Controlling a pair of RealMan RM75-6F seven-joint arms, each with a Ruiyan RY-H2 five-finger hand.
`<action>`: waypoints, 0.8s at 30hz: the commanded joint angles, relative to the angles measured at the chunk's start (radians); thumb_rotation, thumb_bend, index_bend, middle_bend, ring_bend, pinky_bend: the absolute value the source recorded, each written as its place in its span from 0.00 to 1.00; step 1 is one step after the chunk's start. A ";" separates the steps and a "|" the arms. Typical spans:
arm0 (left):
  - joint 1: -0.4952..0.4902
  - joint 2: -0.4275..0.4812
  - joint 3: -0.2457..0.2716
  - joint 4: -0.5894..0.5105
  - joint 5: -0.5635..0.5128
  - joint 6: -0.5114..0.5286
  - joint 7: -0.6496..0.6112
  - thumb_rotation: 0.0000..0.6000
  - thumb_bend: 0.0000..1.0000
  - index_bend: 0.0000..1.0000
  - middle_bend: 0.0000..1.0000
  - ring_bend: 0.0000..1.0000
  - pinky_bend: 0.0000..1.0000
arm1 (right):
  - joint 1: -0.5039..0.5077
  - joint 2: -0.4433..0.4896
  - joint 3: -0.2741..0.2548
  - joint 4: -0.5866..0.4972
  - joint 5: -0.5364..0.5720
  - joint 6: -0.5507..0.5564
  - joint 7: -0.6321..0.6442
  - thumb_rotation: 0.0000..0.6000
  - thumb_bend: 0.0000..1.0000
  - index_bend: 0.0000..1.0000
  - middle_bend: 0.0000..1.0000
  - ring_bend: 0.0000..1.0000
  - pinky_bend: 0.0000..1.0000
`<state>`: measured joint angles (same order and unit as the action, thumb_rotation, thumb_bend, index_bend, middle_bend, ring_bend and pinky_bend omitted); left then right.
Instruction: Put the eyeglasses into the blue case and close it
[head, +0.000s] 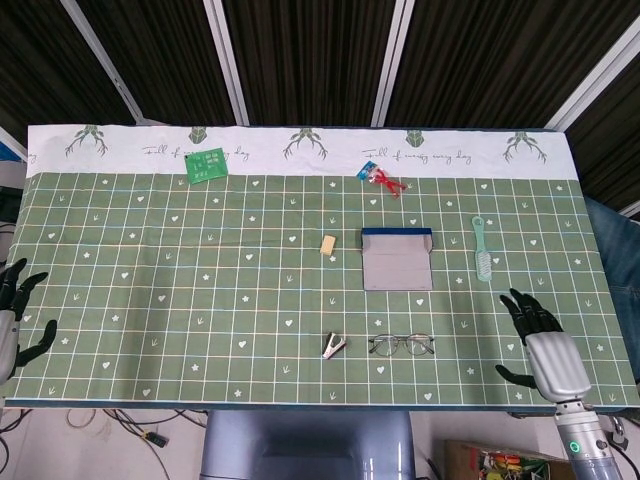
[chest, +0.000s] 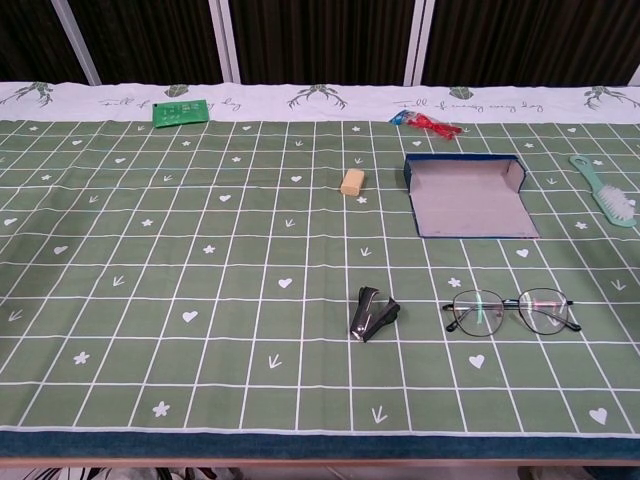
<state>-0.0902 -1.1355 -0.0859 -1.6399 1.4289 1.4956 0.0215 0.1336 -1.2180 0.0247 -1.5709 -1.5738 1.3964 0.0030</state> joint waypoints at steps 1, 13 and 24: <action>-0.001 0.000 0.001 -0.001 -0.001 -0.004 0.004 1.00 0.38 0.15 0.00 0.00 0.00 | 0.052 0.018 -0.003 -0.014 -0.015 -0.070 0.049 1.00 0.09 0.08 0.02 0.04 0.19; -0.001 0.007 0.002 -0.009 -0.012 -0.015 -0.004 1.00 0.38 0.15 0.00 0.00 0.00 | 0.204 -0.006 0.057 -0.130 0.140 -0.317 -0.164 1.00 0.10 0.15 0.02 0.04 0.19; -0.004 0.013 0.000 -0.010 -0.019 -0.025 -0.013 1.00 0.38 0.15 0.00 0.00 0.00 | 0.280 -0.134 0.075 -0.165 0.315 -0.376 -0.444 1.00 0.14 0.25 0.02 0.04 0.19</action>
<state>-0.0937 -1.1224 -0.0861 -1.6499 1.4097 1.4707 0.0085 0.3938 -1.3159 0.0962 -1.7278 -1.2978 1.0326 -0.3986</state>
